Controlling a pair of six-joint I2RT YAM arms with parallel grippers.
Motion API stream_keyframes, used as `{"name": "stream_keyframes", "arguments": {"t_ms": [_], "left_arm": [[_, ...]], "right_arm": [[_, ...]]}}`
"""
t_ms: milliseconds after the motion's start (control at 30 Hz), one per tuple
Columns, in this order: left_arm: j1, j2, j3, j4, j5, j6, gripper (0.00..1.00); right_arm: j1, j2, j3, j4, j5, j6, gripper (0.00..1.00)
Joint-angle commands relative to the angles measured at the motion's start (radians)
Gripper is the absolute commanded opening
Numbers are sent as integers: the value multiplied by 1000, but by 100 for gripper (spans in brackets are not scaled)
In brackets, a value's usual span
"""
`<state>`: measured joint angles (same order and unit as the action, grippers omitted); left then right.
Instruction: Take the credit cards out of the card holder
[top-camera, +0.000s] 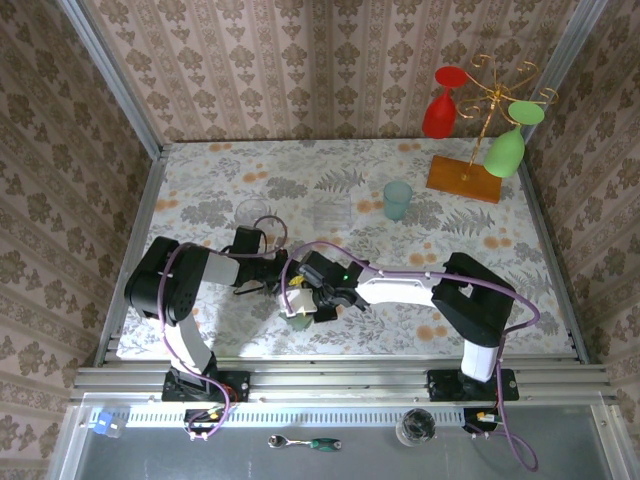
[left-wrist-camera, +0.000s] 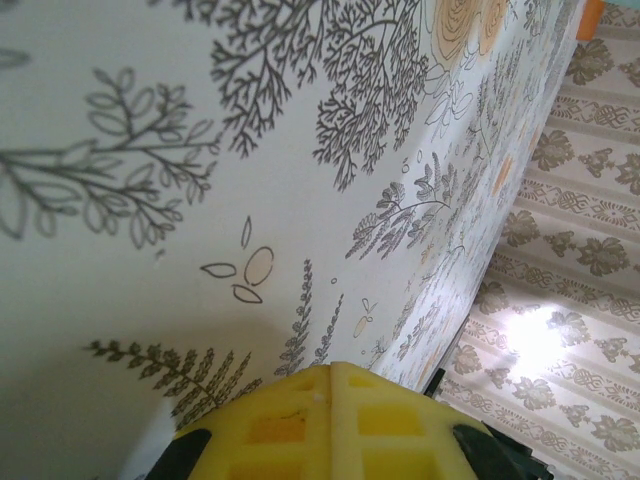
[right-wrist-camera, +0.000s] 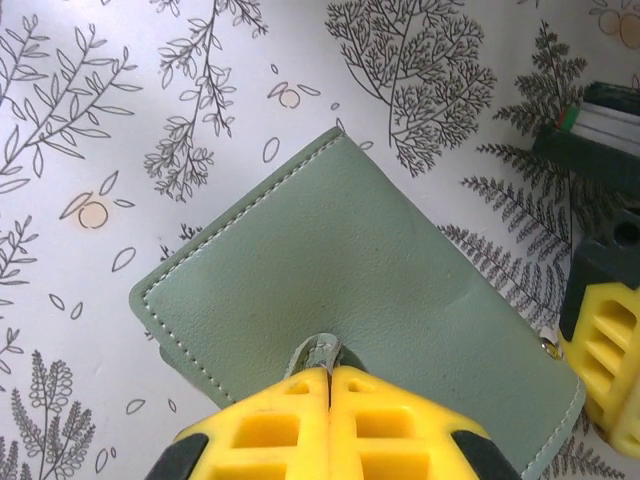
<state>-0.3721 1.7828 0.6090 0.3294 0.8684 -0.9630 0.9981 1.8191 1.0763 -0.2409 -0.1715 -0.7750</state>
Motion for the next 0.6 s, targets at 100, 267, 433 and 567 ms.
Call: {"name": "stream_keyframes", "arguments": {"t_ms": [100, 267, 433, 567], "left_arm": [[-4, 17, -48, -149, -176, 19, 0], [2, -131, 18, -325, -203, 88, 0], [3, -222, 29, -456, -218, 142, 6], [4, -225, -21, -414, -213, 119, 7]], "right_arm": [[-28, 9, -95, -81, -36, 51, 0], [-86, 7, -33, -111, 6, -35, 0], [-162, 25, 52, -118, -8, -102, 0], [-192, 51, 99, -131, -4, -141, 8]]}}
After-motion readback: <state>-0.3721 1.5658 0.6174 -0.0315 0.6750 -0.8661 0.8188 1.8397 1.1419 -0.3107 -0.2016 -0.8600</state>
